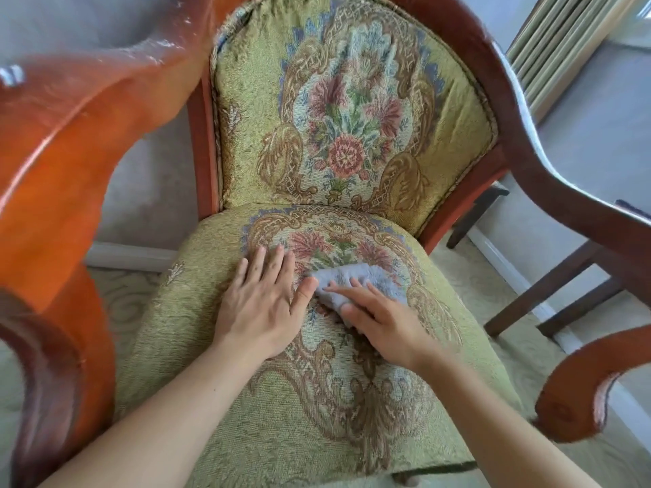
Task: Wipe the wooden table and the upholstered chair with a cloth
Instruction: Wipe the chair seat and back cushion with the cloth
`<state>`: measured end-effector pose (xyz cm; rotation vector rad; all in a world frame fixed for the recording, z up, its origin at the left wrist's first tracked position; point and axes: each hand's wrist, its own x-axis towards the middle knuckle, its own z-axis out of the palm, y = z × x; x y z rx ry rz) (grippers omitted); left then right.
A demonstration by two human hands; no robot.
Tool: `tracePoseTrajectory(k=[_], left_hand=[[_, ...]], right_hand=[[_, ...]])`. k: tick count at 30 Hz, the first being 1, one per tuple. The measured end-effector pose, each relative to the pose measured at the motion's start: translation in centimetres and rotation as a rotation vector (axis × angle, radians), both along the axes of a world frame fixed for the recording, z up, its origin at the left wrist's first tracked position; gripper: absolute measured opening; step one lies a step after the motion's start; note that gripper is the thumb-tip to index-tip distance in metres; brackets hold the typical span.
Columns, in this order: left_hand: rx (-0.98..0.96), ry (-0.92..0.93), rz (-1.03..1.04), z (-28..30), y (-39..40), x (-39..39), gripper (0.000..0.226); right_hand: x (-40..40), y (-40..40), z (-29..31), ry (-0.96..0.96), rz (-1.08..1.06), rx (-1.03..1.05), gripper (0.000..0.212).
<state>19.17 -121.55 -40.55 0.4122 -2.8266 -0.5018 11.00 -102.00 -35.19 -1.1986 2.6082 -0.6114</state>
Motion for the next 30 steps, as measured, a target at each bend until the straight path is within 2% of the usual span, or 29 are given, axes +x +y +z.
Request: tracePoseTrajectory(k=[3,7,9,12,16,19,24,30], left_hand=[[0.026,0.001,0.004,0.0,-0.1,0.0,0.098],[0.021,-0.034,0.015,0.2,0.0,0.0,0.092],[0.035,-0.044,0.015,0.4,0.1,0.0,0.092],[0.089,-0.034,0.004,0.7,0.1,0.1,0.096],[0.114,0.079,0.044,2.2,-0.1,-1.5,0.095],[0.093,0.138,0.071,3.8,-0.6,-4.0,0.093],[0.072,0.224,0.111,7.6,-1.4,-8.6,0.089],[-0.102,0.205,0.179,14.0,-3.5,-13.6,0.084]], right_hand=[[2.1,1.9,0.0,-0.103,-0.026,-0.032,0.031],[3.8,3.6,1.9,-0.618,-0.059,-0.253,0.027],[3.8,3.9,3.6,-0.754,-0.133,-0.456,0.030],[1.9,3.4,6.3,-0.804,-0.301,-0.707,0.035],[-2.3,1.6,9.5,-0.843,-0.572,-1.046,0.033],[-5.4,0.4,10.6,-0.892,-0.558,-1.192,0.036],[-10.8,-0.6,11.3,-0.999,-0.422,-1.312,0.037],[-16.7,-2.0,14.1,-1.171,-0.357,-1.418,0.044]])
